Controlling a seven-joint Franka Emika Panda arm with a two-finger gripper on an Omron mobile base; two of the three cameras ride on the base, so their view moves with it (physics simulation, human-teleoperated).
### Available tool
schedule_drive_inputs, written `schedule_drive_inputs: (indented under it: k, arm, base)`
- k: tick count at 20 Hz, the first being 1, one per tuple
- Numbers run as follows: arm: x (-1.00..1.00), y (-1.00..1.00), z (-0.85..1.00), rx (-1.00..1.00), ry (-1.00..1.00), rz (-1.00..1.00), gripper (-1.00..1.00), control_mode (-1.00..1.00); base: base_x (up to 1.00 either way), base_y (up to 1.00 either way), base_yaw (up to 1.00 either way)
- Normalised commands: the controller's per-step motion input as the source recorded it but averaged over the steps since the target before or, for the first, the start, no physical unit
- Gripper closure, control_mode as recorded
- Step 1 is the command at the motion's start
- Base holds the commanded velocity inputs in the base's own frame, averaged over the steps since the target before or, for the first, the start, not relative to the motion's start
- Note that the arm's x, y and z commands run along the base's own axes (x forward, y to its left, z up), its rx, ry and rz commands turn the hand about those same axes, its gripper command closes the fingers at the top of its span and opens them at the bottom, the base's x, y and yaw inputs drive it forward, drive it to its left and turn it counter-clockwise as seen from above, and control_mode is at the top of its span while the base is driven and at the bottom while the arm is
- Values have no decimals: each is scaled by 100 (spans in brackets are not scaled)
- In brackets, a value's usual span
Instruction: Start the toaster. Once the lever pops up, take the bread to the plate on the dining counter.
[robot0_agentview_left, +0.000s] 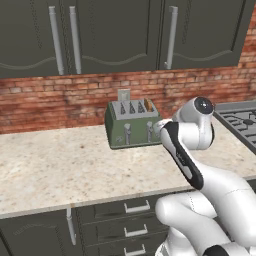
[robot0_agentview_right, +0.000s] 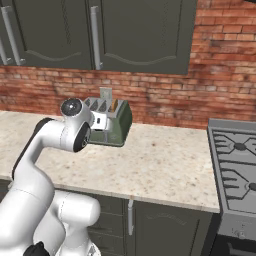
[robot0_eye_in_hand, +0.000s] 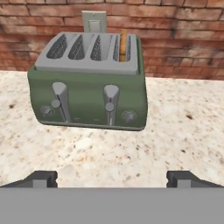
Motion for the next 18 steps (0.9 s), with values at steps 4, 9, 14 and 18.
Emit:
schedule_drive_inputs:
  k: [4,9,14,18]
  arm:
    - [12,0,0,0,0,0,-100,-100]
    - [18,0,-1,0,0,0,-100,-100]
    - [10,0,0,0,0,0,-100,-100]
    - [8,0,0,0,0,0,-100,-100]
  base:
    - [0,0,0]
    - [0,0,0]
    - [0,0,0]
    - [0,0,0]
